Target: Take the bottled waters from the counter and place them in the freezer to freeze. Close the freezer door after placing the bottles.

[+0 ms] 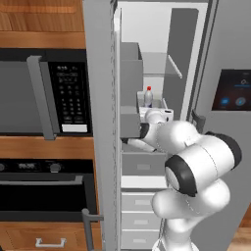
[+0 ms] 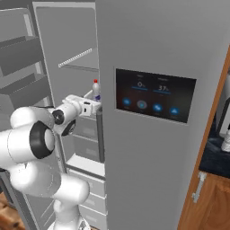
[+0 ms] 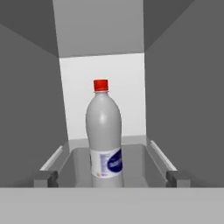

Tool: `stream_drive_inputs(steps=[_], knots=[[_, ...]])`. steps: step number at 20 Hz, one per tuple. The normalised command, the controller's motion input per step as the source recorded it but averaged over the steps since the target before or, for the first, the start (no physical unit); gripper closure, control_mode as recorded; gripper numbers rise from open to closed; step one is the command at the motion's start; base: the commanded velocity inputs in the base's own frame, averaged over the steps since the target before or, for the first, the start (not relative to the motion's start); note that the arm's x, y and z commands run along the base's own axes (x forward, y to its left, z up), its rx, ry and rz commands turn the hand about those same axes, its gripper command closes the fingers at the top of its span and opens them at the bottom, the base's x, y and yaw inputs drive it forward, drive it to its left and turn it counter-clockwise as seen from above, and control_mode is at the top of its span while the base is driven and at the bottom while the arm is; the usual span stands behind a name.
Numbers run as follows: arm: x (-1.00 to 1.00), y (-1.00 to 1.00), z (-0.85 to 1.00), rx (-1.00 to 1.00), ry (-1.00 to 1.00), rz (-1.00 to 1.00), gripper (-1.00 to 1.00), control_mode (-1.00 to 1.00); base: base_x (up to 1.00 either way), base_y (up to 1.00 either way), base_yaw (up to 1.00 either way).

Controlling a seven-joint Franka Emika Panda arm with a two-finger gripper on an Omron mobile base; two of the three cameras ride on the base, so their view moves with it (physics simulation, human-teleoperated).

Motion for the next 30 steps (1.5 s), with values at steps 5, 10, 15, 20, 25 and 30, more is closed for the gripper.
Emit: stream_drive_inputs(steps=[5, 10, 15, 20, 25, 30], knots=[[-0.84, 0.03, 0.29, 0.0, 0.03, 0.05, -1.0, -1.0, 0.0, 0.0, 0.0], [-0.64, 0.01, 0.32, 0.05, 0.16, 0.08, -1.0, -1.0, 0.0, 0.0, 0.0], [-0.47, 0.05, 0.4, 0.05, 0.29, 0.08, -1.0, -1.0, 0.0, 0.0, 0.0], [-0.42, 0.16, 0.41, 0.0, 0.37, 0.03, -1.0, -1.0, 0.0, 0.0, 0.0], [-0.66, 0.05, 0.03, 0.0, 0.33, 0.06, -1.0, -1.0, 0.0, 0.0, 0.0], [-0.87, 0.0, 0.0, 0.0, 0.26, 0.1, -1.0, -1.0, 0.0, 0.0, 0.0]])
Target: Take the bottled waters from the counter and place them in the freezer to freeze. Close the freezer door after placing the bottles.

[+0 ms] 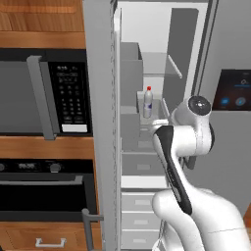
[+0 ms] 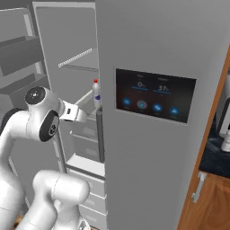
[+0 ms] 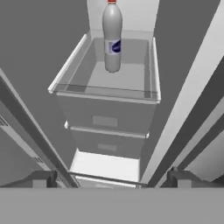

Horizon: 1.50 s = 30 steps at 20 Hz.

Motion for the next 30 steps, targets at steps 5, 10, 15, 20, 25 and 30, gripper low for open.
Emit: stream_drive_inputs(steps=[5, 10, 15, 20, 25, 30], knots=[[-0.92, 0.06, 0.0, -0.07, 0.32, 0.02, -1.0, -1.0, 0.0, 0.0, 0.0], [-0.61, 0.0, -0.24, -0.09, 0.28, -0.01, -1.0, -1.0, 0.0, 0.0, 0.0], [-0.19, -0.21, -0.23, 0.01, 0.0, 0.0, -1.0, -1.0, 0.0, 0.0, 0.0], [-0.18, -0.06, -0.21, 0.0, 0.0, 0.0, -1.0, -1.0, 0.0, 0.0, 0.0], [0.0, 0.0, 0.0, 0.0, 0.0, 0.0, -1.0, -1.0, 0.0, 0.0, 0.0], [-0.17, -0.01, 0.0, 0.0, -0.01, -0.01, -1.0, 1.0, -0.34, -0.16, -0.05]])
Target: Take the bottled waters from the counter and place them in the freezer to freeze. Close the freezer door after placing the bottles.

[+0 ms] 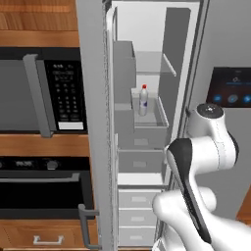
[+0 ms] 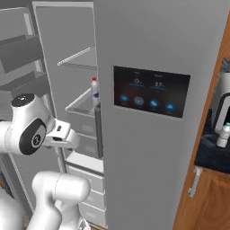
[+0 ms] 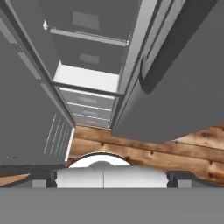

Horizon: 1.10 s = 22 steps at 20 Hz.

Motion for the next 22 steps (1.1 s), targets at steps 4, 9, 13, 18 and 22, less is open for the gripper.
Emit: stream_drive_inputs(steps=[4, 9, 13, 18, 22], knots=[[0.0, 0.0, 0.0, 0.0, 0.0, 0.0, -1.0, 1.0, -0.76, -0.37, -0.21], [0.0, 0.0, 0.0, 0.0, 0.0, 0.0, -1.0, 1.0, -0.49, -0.84, -0.24], [0.0, 0.0, 0.0, 0.0, 0.0, 0.0, -1.0, 1.0, -0.26, -1.0, -0.16], [0.0, 0.0, 0.0, 0.0, 0.0, 0.0, -1.0, 1.0, 0.1, -1.0, -0.05], [0.0, 0.0, 0.0, 0.0, 0.0, 0.0, -1.0, 1.0, 0.51, -1.0, 0.09]])
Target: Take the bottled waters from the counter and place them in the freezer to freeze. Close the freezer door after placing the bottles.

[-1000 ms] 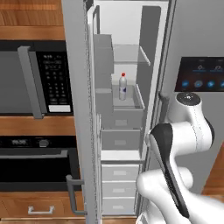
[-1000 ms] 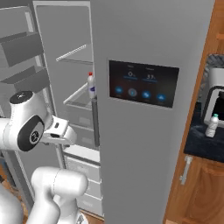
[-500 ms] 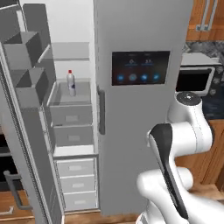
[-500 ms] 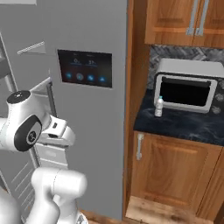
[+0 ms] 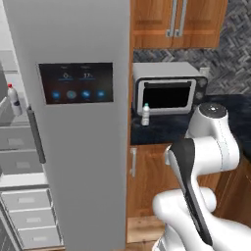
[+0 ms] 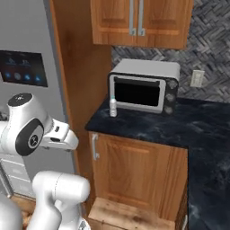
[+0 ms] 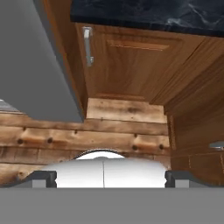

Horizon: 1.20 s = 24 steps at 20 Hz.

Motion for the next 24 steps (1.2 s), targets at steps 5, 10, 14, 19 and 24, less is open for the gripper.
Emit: stream_drive_inputs(steps=[5, 10, 14, 19, 24], knots=[[0.0, 0.0, 0.0, 0.0, 0.0, 0.0, -1.0, 1.0, 0.5, -0.64, 0.05], [0.0, 0.0, 0.0, 0.0, 0.0, 0.0, -1.0, 1.0, 0.6, -0.45, 0.07], [0.0, 0.0, 0.0, 0.0, 0.0, 0.0, -1.0, 1.0, 0.55, -0.25, 0.11], [0.0, 0.0, 0.0, 0.0, 0.0, 0.0, -1.0, 1.0, 0.57, -0.02, 0.22], [0.0, 0.0, 0.0, 0.0, 0.0, 0.0, -1.0, 1.0, 0.46, -0.04, 0.24]])
